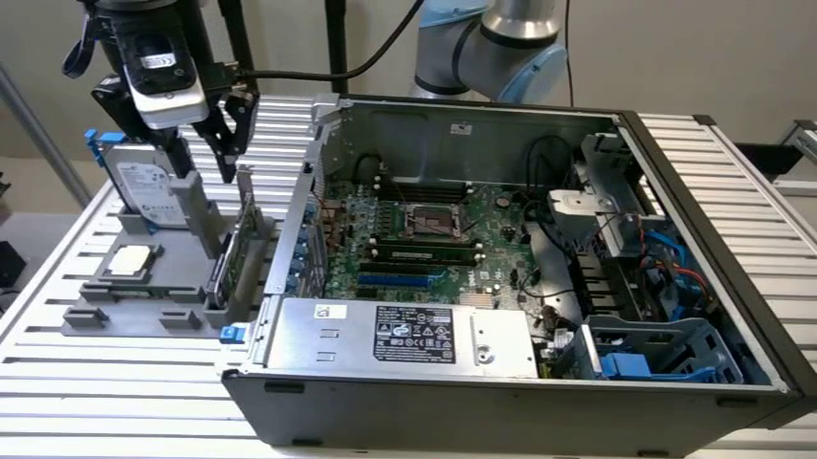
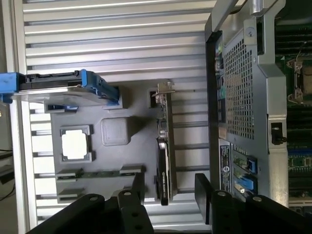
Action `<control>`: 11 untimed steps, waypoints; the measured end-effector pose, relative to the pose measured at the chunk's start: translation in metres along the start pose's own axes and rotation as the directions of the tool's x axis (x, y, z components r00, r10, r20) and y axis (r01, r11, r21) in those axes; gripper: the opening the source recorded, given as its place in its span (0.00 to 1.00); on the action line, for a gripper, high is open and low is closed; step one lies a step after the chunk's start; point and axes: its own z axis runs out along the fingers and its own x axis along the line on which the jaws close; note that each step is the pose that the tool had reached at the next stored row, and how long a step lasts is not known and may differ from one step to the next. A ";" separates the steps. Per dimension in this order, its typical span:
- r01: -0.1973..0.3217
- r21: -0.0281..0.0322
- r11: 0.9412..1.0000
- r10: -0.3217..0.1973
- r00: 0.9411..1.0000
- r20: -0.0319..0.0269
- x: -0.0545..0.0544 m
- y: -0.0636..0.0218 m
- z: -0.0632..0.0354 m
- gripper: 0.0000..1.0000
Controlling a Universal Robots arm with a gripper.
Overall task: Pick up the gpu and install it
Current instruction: 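Pick up the gpu and move the gpu toward the slot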
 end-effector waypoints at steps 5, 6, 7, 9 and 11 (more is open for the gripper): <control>0.000 0.000 1.000 0.000 1.000 0.000 0.000 -0.0004 0.0091 1.00; 0.000 0.000 1.000 0.000 1.000 0.000 0.000 -0.0005 0.0109 1.00; 0.000 0.000 1.000 0.000 1.000 0.000 0.000 -0.0005 0.0127 1.00; 0.000 0.000 1.000 0.000 1.000 0.000 0.000 -0.0007 0.0164 1.00; 0.000 0.000 1.000 0.000 1.000 0.000 0.000 -0.0009 0.0200 1.00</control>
